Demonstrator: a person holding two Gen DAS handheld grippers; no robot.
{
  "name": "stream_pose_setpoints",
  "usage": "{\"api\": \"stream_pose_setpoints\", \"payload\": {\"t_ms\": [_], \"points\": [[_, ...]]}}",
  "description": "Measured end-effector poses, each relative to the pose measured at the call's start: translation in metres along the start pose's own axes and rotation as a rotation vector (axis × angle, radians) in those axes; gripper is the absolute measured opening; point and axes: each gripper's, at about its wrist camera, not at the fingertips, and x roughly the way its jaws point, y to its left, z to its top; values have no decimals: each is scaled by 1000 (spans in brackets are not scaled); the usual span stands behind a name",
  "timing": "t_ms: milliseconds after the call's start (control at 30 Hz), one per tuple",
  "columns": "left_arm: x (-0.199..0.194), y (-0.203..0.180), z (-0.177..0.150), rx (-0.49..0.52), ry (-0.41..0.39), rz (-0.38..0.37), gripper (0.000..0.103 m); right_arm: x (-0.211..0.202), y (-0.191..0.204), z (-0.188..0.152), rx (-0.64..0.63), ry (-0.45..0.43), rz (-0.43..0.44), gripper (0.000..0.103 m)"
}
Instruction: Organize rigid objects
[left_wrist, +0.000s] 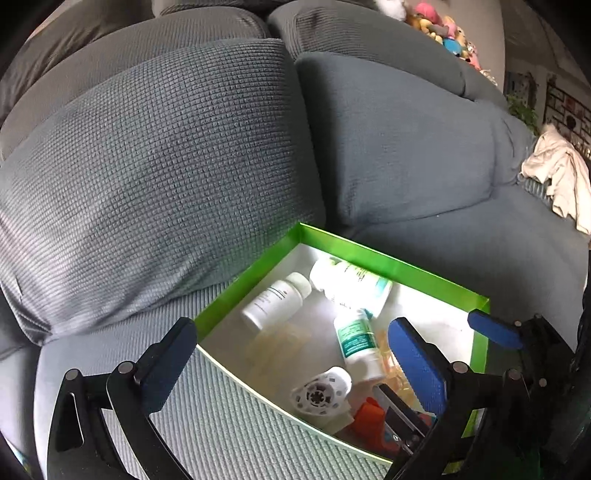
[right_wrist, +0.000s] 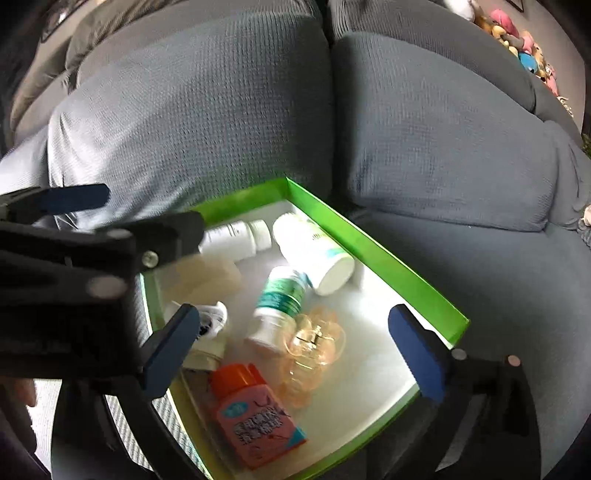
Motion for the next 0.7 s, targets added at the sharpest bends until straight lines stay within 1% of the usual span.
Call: {"api": "stream_pose_setpoints", "payload": {"t_ms": [133,400,600,700], "points": [[4,6,-2,-19,16,-2,103,5,4,-1,-11,13,-12,102],[13,10,-3,-32,30,15,103,4,-1,0,15,11,-24,102],[16,13,-4,-36,38,25,103,2,-2,1,24,-2,-53,102],[16,14,-4,-41,46,27,103,1,-2,4,30,-9,-83,102]]}}
